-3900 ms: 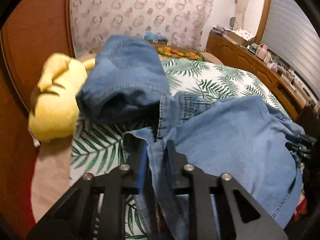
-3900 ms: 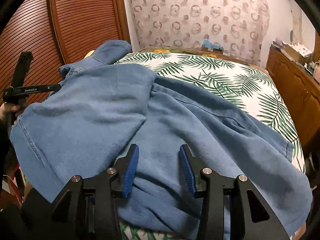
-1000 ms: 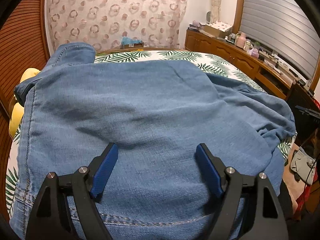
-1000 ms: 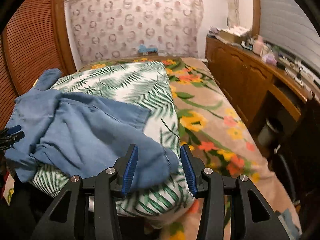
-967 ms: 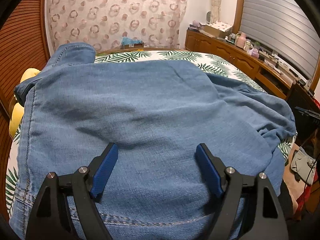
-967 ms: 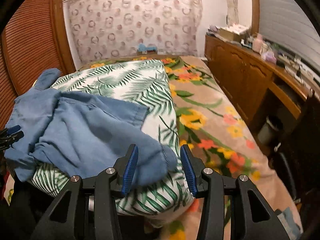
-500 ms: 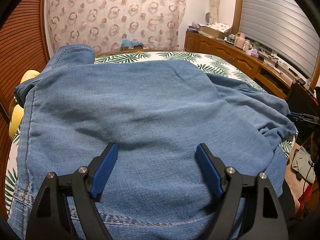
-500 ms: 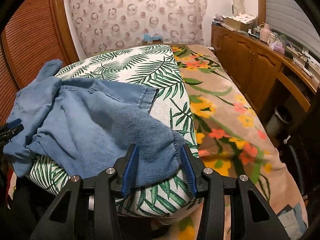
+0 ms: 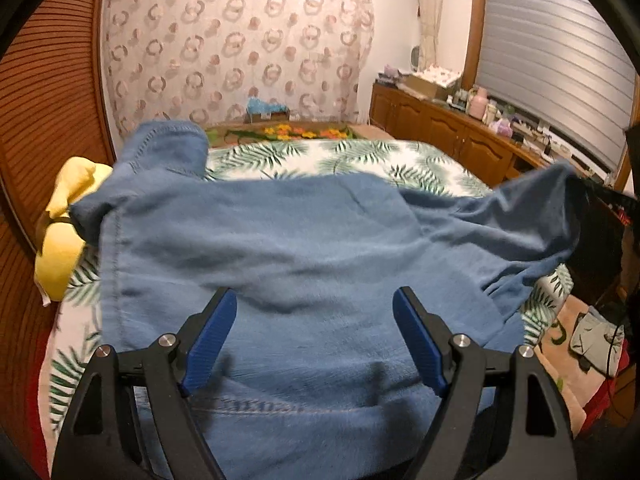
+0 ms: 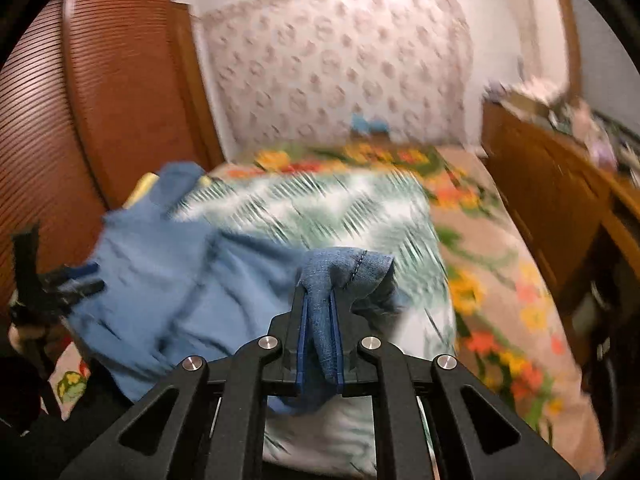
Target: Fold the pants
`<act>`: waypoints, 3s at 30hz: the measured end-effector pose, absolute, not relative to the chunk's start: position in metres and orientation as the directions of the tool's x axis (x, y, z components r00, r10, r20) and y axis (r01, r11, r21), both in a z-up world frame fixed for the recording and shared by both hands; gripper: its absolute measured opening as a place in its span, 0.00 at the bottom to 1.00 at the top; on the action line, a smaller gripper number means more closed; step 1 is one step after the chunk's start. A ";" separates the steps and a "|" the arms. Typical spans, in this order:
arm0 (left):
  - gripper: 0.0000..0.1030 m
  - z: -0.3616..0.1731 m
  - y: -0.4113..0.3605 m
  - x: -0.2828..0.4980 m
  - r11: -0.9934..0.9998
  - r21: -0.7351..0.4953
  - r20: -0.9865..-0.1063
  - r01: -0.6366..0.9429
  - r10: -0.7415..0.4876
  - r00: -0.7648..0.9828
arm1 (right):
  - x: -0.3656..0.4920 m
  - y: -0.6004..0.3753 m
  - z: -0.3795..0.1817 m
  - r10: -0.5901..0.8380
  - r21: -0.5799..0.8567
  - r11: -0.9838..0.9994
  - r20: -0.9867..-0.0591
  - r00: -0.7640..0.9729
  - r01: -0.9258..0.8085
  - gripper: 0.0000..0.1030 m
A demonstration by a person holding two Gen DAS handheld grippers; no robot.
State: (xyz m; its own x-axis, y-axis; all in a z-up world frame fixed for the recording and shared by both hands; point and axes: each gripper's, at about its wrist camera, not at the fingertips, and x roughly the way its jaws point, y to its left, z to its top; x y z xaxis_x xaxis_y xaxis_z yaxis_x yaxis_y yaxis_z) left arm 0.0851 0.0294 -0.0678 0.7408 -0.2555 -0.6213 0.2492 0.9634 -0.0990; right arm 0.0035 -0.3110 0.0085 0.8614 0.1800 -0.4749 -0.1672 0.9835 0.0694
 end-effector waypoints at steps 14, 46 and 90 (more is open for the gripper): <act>0.79 -0.037 0.077 0.051 0.977 -0.099 -0.559 0.187 -0.210 0.802 | 0.051 -0.114 0.084 0.540 -0.050 0.792 -0.406 0.737 -0.608 0.09; 0.61 -0.078 0.079 0.082 0.976 -0.104 -0.637 0.193 -0.215 0.741 | 0.056 -0.077 0.001 0.390 0.026 0.868 -0.653 0.649 -0.496 0.35; 0.08 -0.034 0.102 0.018 0.947 -0.296 -0.409 0.129 -0.247 0.878 | 0.103 0.049 0.117 0.454 -0.236 0.740 -0.515 0.727 -0.629 0.07</act>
State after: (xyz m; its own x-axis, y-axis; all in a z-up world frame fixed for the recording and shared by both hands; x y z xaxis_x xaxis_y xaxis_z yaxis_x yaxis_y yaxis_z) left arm 0.0182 0.1018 -0.0345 0.8784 -0.2475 -0.4088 0.1291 0.9465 -0.2957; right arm 0.1028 0.0491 0.1167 0.7273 0.4535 -0.5151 -0.6292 0.7405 -0.2363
